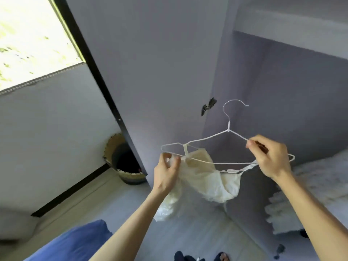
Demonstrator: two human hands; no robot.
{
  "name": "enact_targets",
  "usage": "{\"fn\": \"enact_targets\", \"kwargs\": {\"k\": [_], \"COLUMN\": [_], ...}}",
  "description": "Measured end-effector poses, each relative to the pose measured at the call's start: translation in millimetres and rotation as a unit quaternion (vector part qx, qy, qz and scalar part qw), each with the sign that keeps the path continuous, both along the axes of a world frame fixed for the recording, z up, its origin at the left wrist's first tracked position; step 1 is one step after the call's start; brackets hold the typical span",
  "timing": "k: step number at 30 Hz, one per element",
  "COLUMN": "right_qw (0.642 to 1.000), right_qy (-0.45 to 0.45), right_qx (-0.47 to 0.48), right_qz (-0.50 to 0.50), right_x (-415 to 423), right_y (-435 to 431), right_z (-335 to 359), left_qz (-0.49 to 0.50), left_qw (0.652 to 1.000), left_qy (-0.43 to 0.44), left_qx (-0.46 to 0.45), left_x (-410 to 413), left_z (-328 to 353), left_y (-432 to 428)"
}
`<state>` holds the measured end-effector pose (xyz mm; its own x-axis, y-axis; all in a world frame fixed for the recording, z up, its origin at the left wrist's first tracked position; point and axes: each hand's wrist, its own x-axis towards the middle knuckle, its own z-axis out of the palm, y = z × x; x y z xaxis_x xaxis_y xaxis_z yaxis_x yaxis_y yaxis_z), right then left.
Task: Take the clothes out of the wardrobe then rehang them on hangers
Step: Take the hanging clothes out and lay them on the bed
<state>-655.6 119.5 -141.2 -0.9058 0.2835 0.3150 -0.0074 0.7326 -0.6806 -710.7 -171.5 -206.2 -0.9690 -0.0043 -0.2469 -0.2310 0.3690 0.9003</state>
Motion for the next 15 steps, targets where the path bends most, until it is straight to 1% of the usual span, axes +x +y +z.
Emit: {"fn": "enact_targets", "kwargs": {"k": [5,9,12,15], "right_qw": [0.989,0.963,0.925,0.872], "right_qy": [0.017,0.016,0.029,0.036], "right_qx": [0.01,-0.003,-0.019,-0.034], "right_qz": [0.144,0.27,0.378,0.488], "right_x": [-43.4,-65.8,-70.7,-58.4], "right_y": [-81.1,-162.8,-224.9,-284.3], "right_z": [-10.3,-10.5,-4.6,2.1], "left_qz": [0.114,0.241,0.363,0.497], "left_qw": [0.993,0.969,0.929,0.864], "left_qy": [0.019,0.04,0.047,0.059], "left_qx": [-0.008,-0.035,-0.045,-0.047], "left_x": [38.0,79.1,125.7,188.0], "left_z": [-7.9,0.2,13.8,26.8], "left_y": [-67.1,-119.9,-146.8,-157.4]}}
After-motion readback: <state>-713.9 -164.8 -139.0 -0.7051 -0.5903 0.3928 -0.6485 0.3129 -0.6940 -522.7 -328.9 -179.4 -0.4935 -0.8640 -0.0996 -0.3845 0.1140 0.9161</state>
